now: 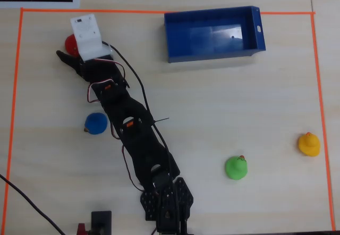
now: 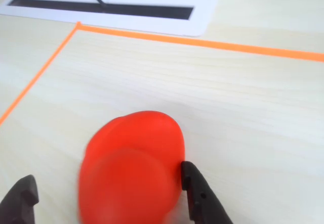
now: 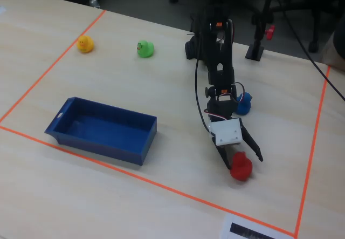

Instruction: Grasp red duck and put it into box.

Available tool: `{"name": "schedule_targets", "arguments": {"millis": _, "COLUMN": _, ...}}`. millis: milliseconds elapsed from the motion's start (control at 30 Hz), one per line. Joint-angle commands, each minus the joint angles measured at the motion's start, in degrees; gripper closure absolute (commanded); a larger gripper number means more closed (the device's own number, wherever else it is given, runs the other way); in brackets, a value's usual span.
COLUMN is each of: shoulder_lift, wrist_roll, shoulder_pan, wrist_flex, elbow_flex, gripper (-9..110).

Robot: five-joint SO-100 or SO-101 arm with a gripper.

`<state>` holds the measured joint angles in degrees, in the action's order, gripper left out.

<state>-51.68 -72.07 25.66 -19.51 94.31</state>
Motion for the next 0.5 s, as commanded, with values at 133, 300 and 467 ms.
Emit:
{"name": "schedule_targets", "arguments": {"millis": 133, "shoulder_lift": 0.44, "wrist_roll": -0.62, "shoulder_pan": -1.23, "wrist_flex": 4.57, "elbow_flex": -5.36, "gripper": 70}}
{"name": "schedule_targets", "arguments": {"millis": 300, "shoulder_lift": 0.44, "wrist_roll": -0.35, "shoulder_pan": -1.76, "wrist_flex": 4.66, "elbow_flex": -5.54, "gripper": 69}}
{"name": "schedule_targets", "arguments": {"millis": 467, "shoulder_lift": 0.09, "wrist_roll": -2.20, "shoulder_pan": -2.11, "wrist_flex": 5.89, "elbow_flex": -5.54, "gripper": 92}}
